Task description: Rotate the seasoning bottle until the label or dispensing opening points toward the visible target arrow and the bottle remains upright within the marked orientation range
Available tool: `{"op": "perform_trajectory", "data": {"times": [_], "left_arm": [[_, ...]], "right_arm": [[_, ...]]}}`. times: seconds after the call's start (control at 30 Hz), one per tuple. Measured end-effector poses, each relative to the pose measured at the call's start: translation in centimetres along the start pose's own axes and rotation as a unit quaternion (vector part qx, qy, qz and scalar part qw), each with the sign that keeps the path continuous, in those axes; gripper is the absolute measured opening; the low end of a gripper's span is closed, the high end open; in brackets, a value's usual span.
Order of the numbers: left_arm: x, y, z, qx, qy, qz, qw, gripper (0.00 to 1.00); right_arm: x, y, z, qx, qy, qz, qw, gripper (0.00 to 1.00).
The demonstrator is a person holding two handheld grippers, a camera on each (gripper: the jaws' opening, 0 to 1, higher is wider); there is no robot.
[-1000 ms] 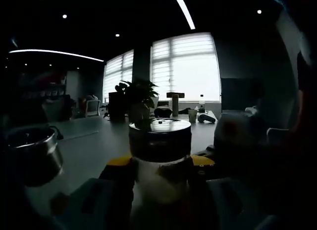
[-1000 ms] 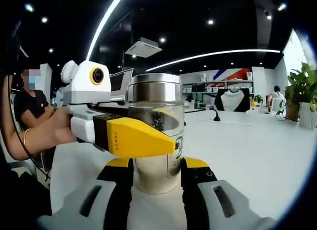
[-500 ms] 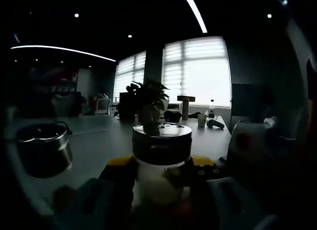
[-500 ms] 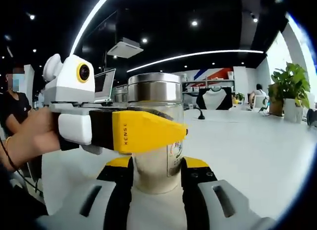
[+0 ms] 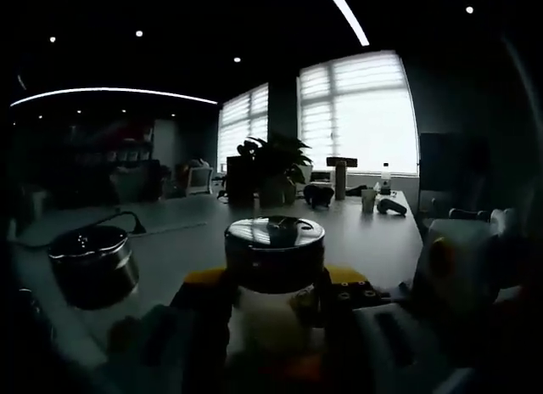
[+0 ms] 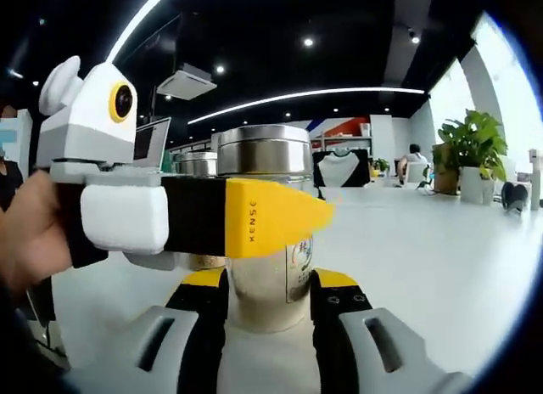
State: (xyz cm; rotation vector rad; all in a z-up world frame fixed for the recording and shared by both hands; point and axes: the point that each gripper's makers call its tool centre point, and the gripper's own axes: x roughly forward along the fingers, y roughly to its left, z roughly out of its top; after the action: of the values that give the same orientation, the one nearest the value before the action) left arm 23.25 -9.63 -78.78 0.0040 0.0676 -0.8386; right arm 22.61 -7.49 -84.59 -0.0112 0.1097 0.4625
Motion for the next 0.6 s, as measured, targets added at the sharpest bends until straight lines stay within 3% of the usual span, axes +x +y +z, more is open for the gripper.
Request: {"op": "perform_trajectory", "data": {"times": [0.13,0.27,0.33,0.6], "left_arm": [[-0.08,0.19,0.40,-0.019,-0.016,0.014,0.9996,0.44],[-0.16,0.10,0.39,-0.012,-0.011,0.028,0.9995,0.43],[-0.26,0.14,0.36,0.028,0.001,0.051,0.9983,0.43],[-0.46,0.19,0.41,0.021,0.001,0.080,0.9966,0.44]], "right_arm": [[0.03,-0.09,0.04,0.006,-0.002,-0.024,0.9997,0.37],[-0.04,-0.06,0.01,0.005,-0.002,-0.036,0.9994,0.37],[-0.11,-0.05,-0.01,0.006,-0.003,-0.037,0.9993,0.37],[-0.25,0.07,-0.05,0.008,-0.005,-0.048,0.9988,0.37]]}}
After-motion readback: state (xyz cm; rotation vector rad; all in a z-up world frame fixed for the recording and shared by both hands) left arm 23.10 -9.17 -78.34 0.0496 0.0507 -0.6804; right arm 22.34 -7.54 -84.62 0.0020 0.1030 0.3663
